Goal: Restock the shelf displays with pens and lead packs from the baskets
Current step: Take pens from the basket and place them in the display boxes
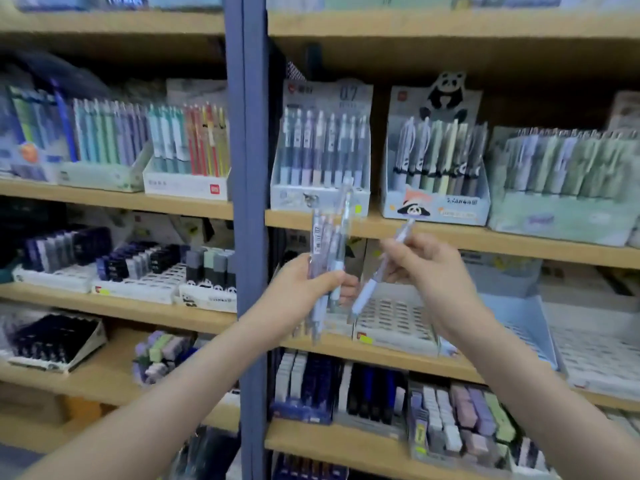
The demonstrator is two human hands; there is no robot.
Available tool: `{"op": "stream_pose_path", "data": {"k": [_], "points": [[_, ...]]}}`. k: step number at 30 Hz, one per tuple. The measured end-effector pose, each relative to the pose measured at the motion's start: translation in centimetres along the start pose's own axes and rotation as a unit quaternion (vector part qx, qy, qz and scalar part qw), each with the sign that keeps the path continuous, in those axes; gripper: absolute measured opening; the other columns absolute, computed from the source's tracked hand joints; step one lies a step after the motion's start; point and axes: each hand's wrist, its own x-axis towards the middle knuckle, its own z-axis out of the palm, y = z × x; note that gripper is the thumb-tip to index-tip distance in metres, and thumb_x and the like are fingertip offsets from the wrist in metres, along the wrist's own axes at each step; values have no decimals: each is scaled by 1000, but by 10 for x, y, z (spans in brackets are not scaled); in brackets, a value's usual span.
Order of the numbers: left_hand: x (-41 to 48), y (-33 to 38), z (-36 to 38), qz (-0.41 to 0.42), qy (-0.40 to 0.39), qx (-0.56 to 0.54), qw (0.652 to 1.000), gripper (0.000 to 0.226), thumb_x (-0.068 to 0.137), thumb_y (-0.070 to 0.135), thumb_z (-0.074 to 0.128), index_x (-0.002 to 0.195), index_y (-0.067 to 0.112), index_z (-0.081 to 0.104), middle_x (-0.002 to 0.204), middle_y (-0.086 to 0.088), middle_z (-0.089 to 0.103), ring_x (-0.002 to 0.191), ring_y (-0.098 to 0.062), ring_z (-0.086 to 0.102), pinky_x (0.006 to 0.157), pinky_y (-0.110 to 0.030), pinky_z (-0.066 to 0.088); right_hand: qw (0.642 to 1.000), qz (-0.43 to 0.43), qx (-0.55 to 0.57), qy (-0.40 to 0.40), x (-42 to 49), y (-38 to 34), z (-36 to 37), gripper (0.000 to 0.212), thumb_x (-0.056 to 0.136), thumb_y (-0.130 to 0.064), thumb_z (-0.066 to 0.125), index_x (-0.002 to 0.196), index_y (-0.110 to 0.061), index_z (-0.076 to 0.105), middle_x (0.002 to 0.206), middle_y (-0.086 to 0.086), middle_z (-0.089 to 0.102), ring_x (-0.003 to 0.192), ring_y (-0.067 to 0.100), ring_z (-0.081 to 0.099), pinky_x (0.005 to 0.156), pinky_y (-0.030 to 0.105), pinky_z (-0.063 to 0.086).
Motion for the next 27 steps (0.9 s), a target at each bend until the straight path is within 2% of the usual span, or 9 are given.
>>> {"op": "stream_pose_path", "data": {"k": [5, 9, 12, 14, 16, 17, 20, 24, 27], "points": [[24, 37, -33, 59, 49, -66, 995, 8, 96, 9, 54, 102, 7, 60, 88, -3, 76, 87, -16, 73, 74, -23, 57, 991, -116, 43, 58, 54, -59, 2, 9, 95, -15, 56, 90, -13, 63, 73, -4, 64, 71, 8, 64, 69, 19, 52], [41, 52, -50, 81, 83, -85, 990, 20, 96, 9, 55, 109, -5, 58, 89, -7, 75, 89, -20, 72, 75, -25, 58, 982, -154, 9, 112, 96, -77, 10, 10, 97, -18, 53, 90, -18, 61, 84, 0, 63, 75, 6, 63, 73, 18, 53], [52, 57, -58, 89, 98, -81, 988, 17, 95, 10, 56, 104, -3, 61, 90, -10, 75, 91, -23, 72, 77, -27, 58, 976, -166, -42, 137, 121, -77, 15, 11, 97, -20, 52, 92, -15, 60, 89, 2, 64, 80, 10, 64, 69, 16, 51], [57, 58, -60, 92, 100, -84, 987, 14, 96, 10, 56, 101, -1, 62, 91, -10, 75, 92, -24, 72, 77, -28, 58, 972, -161, -85, 147, 133, -73, 17, 14, 97, -22, 52, 92, -11, 59, 90, 5, 65, 85, 18, 65, 68, 24, 50], [62, 58, -61, 95, 99, -94, 986, 15, 96, 10, 55, 104, -2, 60, 92, -10, 75, 90, -22, 72, 74, -26, 57, 967, -156, -132, 151, 140, -69, 18, 20, 97, -24, 52, 94, -6, 59, 91, 11, 66, 87, 27, 64, 74, 40, 51], [64, 57, -61, 94, 98, -94, 986, 17, 96, 11, 55, 106, -3, 59, 93, -9, 75, 89, -21, 72, 73, -25, 57, 965, -156, -149, 152, 143, -67, 18, 21, 97, -24, 53, 95, -4, 59, 91, 14, 65, 87, 30, 63, 75, 43, 51], [68, 53, -62, 89, 97, -92, 987, 23, 95, 12, 56, 111, -5, 57, 93, -8, 75, 88, -20, 72, 73, -25, 57, 960, -151, -177, 154, 152, -64, 15, 23, 97, -24, 53, 97, -2, 59, 93, 19, 64, 88, 35, 61, 67, 39, 48], [73, 49, -62, 86, 98, -101, 986, 26, 95, 11, 56, 114, -7, 55, 92, -8, 75, 83, -18, 72, 72, -24, 56, 963, -126, -206, 122, 163, -67, 13, 27, 96, -27, 54, 101, 0, 59, 98, 19, 65, 90, 35, 62, 80, 45, 51], [76, 48, -61, 83, 99, -114, 985, 26, 96, 10, 55, 115, -7, 56, 92, -10, 75, 78, -16, 72, 69, -22, 55, 958, -121, -245, 86, 169, -69, 16, 27, 95, -26, 56, 94, 1, 59, 93, 21, 66, 88, 37, 64, 79, 44, 53]]}}
